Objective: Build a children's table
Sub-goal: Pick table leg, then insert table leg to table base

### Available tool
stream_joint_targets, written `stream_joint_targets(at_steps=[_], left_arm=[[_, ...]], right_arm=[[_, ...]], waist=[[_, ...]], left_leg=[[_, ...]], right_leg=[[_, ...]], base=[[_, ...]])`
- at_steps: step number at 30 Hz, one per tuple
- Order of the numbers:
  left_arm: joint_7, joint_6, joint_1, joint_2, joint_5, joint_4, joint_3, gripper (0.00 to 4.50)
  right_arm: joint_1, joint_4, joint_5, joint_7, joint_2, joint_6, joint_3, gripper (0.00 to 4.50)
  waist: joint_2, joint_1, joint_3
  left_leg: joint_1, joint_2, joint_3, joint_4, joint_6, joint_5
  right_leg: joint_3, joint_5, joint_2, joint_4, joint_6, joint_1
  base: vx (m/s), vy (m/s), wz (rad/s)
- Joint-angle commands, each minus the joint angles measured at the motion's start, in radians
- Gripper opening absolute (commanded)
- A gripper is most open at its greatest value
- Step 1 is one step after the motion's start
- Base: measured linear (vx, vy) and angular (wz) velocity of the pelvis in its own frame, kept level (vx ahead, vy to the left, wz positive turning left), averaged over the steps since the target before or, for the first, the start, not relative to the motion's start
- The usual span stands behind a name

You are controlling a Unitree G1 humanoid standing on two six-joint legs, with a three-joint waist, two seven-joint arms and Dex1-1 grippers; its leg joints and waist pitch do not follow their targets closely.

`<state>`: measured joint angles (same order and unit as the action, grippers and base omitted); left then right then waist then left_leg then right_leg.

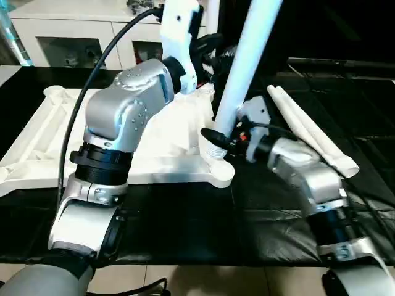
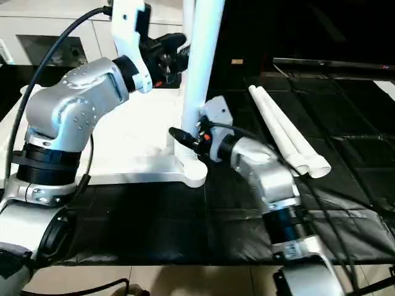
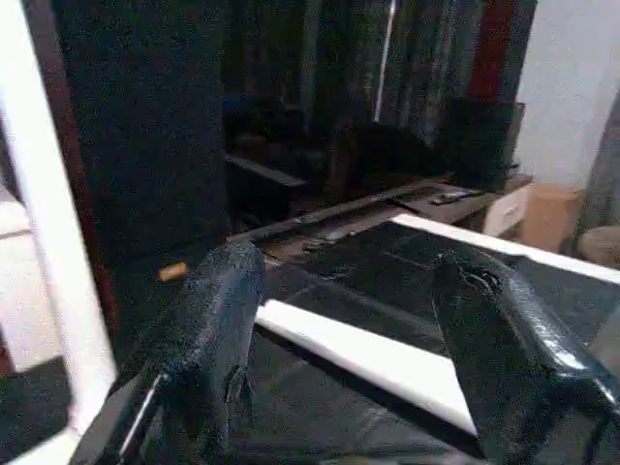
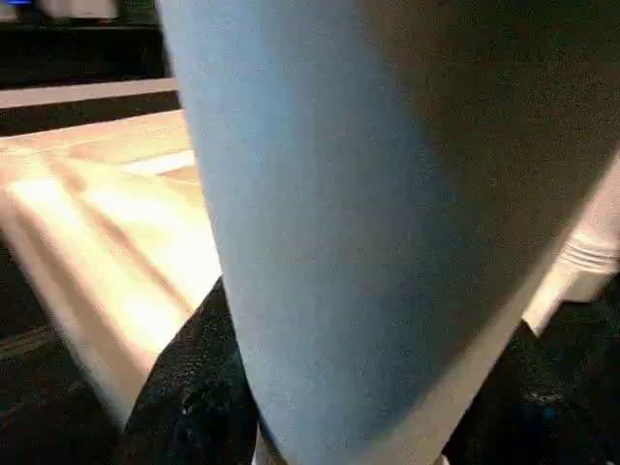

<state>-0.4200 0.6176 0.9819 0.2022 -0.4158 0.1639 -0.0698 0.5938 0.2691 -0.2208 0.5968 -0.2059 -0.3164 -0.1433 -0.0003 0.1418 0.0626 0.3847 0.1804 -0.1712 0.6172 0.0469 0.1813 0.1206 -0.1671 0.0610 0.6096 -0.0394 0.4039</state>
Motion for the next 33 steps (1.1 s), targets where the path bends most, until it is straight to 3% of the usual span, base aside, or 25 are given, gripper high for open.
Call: stream_joint_targets(at_steps=[1,4,5,6,7,8,9,10,13,14,15,18,20,21,22,23,24,25,26,27,33], left_arm=[[-0.066,-0.053,-0.016,0.019,0.031,0.023,-0.060,3.18],[-0.103,-0.106,-0.033,0.062,0.083,0.077,-0.085,3.18],[-0.162,-0.173,-0.052,0.101,0.122,0.158,-0.091,3.18],[-0.162,-0.173,-0.052,0.101,0.122,0.158,-0.091,3.18],[-0.196,-0.210,-0.059,0.123,0.145,0.201,-0.101,3.18],[-0.196,-0.210,-0.059,0.123,0.145,0.201,-0.101,3.18],[-0.262,-0.264,-0.071,0.156,0.170,0.271,-0.121,3.18],[-0.316,-0.305,-0.079,0.179,0.183,0.330,-0.137,3.18],[-0.423,-0.374,-0.093,0.213,0.213,0.428,-0.181,3.18],[-0.481,-0.430,-0.103,0.231,0.244,0.465,-0.218,3.18],[-0.531,-0.440,-0.113,0.241,0.250,0.473,-0.239,3.18],[-0.668,-0.449,-0.135,0.272,0.271,0.497,-0.297,3.18],[-0.737,-0.493,-0.138,0.286,0.306,0.539,-0.332,3.18],[-0.737,-0.493,-0.138,0.286,0.306,0.539,-0.332,3.18],[-0.775,-0.566,-0.120,0.286,0.355,0.625,-0.357,2.83],[-0.786,-0.592,-0.113,0.285,0.371,0.657,-0.364,2.83],[-0.797,-0.615,-0.106,0.282,0.382,0.686,-0.367,2.83],[-0.810,-0.636,-0.100,0.280,0.393,0.712,-0.374,2.77],[-0.834,-0.647,-0.093,0.279,0.399,0.735,-0.382,2.77],[-0.859,-0.646,-0.087,0.277,0.399,0.752,-0.386,2.62],[-0.883,-0.662,-0.056,0.252,0.416,0.832,-0.375,2.04]], right_arm=[[0.022,0.049,0.014,-0.062,0.000,0.006,0.052,1.93],[0.011,0.061,0.007,-0.077,0.002,0.045,0.084,1.93],[-0.006,0.060,-0.022,-0.088,0.001,0.061,0.132,1.93],[-0.006,0.060,-0.022,-0.088,0.001,0.061,0.132,1.93],[-0.014,0.058,-0.042,-0.089,0.000,0.062,0.156,1.93],[-0.014,0.058,-0.042,-0.089,0.000,0.062,0.156,1.93],[-0.030,0.048,-0.073,-0.078,-0.010,0.046,0.182,1.93],[-0.046,0.037,-0.092,-0.060,-0.021,0.034,0.193,1.93],[-0.080,0.016,-0.112,-0.015,-0.041,0.020,0.194,1.93],[-0.097,0.005,-0.121,0.008,-0.048,0.014,0.195,1.93],[-0.107,-0.001,-0.123,0.022,-0.053,0.008,0.192,1.93],[-0.137,-0.020,-0.129,0.066,-0.074,-0.019,0.178,1.93],[-0.159,-0.039,-0.133,0.089,-0.089,-0.043,0.169,1.93],[-0.159,-0.039,-0.133,0.089,-0.089,-0.043,0.169,1.93],[-0.175,-0.053,-0.142,0.089,-0.098,-0.056,0.167,1.93],[-0.179,-0.056,-0.144,0.086,-0.099,-0.058,0.167,1.93],[-0.185,-0.062,-0.145,0.088,-0.101,-0.058,0.168,1.93],[-0.189,-0.064,-0.140,0.091,-0.102,-0.051,0.166,1.93],[-0.196,-0.073,-0.140,0.095,-0.102,-0.055,0.165,1.93],[-0.203,-0.082,-0.141,0.097,-0.101,-0.060,0.165,1.93],[-0.231,-0.125,-0.148,0.098,-0.104,-0.098,0.160,1.93]], waist=[[-0.008,-0.002,-0.083],[0.001,0.001,-0.083],[0.004,-0.002,-0.083],[0.001,-0.004,-0.083],[0.009,-0.005,-0.086],[0.006,-0.008,-0.085],[0.013,-0.007,-0.085],[0.012,-0.008,-0.084],[0.017,-0.006,-0.085],[0.023,-0.005,-0.087],[0.021,-0.006,-0.087],[0.029,-0.005,-0.087],[0.037,-0.001,-0.082],[0.036,-0.001,-0.083],[0.038,0.000,-0.082],[0.034,-0.002,-0.079],[0.041,-0.001,-0.081],[0.037,-0.002,-0.082],[0.045,0.001,-0.081],[0.043,0.000,-0.081],[0.049,0.003,-0.085]], left_leg=[[-0.016,0.057,0.024,-0.069,-0.006,0.106],[-0.019,0.056,0.022,-0.069,-0.005,0.106],[-0.016,0.053,0.022,-0.070,-0.007,0.109],[-0.016,0.053,0.022,-0.070,-0.003,0.116],[-0.019,0.054,0.024,-0.070,0.005,0.117],[-0.018,0.054,0.023,-0.071,0.005,0.126],[-0.020,0.054,0.025,-0.072,0.007,0.128],[-0.021,0.051,0.022,-0.072,0.000,0.141],[-0.023,0.054,0.025,-0.074,-0.002,0.153],[-0.023,0.057,0.027,-0.074,0.002,0.157],[-0.024,0.058,0.025,-0.075,0.002,0.163],[-0.024,0.061,0.025,-0.075,0.008,0.180],[-0.026,0.058,0.024,-0.074,0.002,0.196],[-0.028,0.060,0.024,-0.074,0.005,0.205],[-0.025,0.057,0.025,-0.074,0.004,0.204],[-0.024,0.054,0.025,-0.076,0.001,0.217],[-0.026,0.056,0.027,-0.076,0.007,0.223],[-0.027,0.056,0.026,-0.075,0.008,0.228],[-0.027,0.054,0.026,-0.074,0.004,0.221],[-0.027,0.056,0.026,-0.075,0.005,0.223],[-0.026,0.060,0.028,-0.073,0.000,0.216]], right_leg=[[-0.069,-0.270,0.104,-0.074,-0.084,-0.059],[-0.071,-0.236,0.102,-0.073,-0.096,-0.056],[-0.071,-0.225,0.101,-0.077,-0.090,-0.058],[-0.072,-0.226,0.101,-0.074,-0.083,-0.060],[-0.072,-0.213,0.101,-0.068,-0.086,-0.062],[-0.072,-0.218,0.101,-0.070,-0.085,-0.062],[-0.072,-0.219,0.102,-0.071,-0.089,-0.062],[-0.072,-0.229,0.100,-0.080,-0.084,-0.060],[-0.072,-0.218,0.102,-0.079,-0.095,-0.062],[-0.072,-0.205,0.104,-0.075,-0.106,-0.061],[-0.072,-0.203,0.104,-0.077,-0.107,-0.061],[-0.074,-0.190,0.108,-0.069,-0.139,-0.063],[-0.073,-0.235,0.109,-0.081,-0.138,-0.062],[-0.073,-0.245,0.109,-0.081,-0.136,-0.061],[-0.072,-0.262,0.109,-0.085,-0.130,-0.063],[-0.070,-0.299,0.107,-0.092,-0.114,-0.062],[-0.070,-0.312,0.110,-0.089,-0.110,-0.064],[-0.070,-0.334,0.111,-0.092,-0.104,-0.063],[-0.070,-0.349,0.111,-0.098,-0.098,-0.061],[-0.070,-0.350,0.111,-0.097,-0.097,-0.061],[-0.070,-0.288,0.112,-0.086,-0.137,-0.062]], base=[[0.000,0.000,0.00],[0.000,0.000,0.00],[0.000,0.000,0.00],[0.000,0.000,0.00],[0.000,0.000,0.00],[0.000,0.000,0.00],[0.000,0.000,0.00],[0.000,0.000,0.00],[0.000,0.000,0.00],[0.000,0.000,0.00],[0.000,0.000,0.00],[0.000,0.000,0.00],[0.000,0.000,0.00],[0.000,0.000,0.00],[0.000,0.000,0.00],[0.000,0.000,0.00],[0.000,0.000,0.00],[0.000,0.000,0.00],[0.000,0.000,0.00],[0.000,0.000,0.00],[0.000,0.000,0.00]])
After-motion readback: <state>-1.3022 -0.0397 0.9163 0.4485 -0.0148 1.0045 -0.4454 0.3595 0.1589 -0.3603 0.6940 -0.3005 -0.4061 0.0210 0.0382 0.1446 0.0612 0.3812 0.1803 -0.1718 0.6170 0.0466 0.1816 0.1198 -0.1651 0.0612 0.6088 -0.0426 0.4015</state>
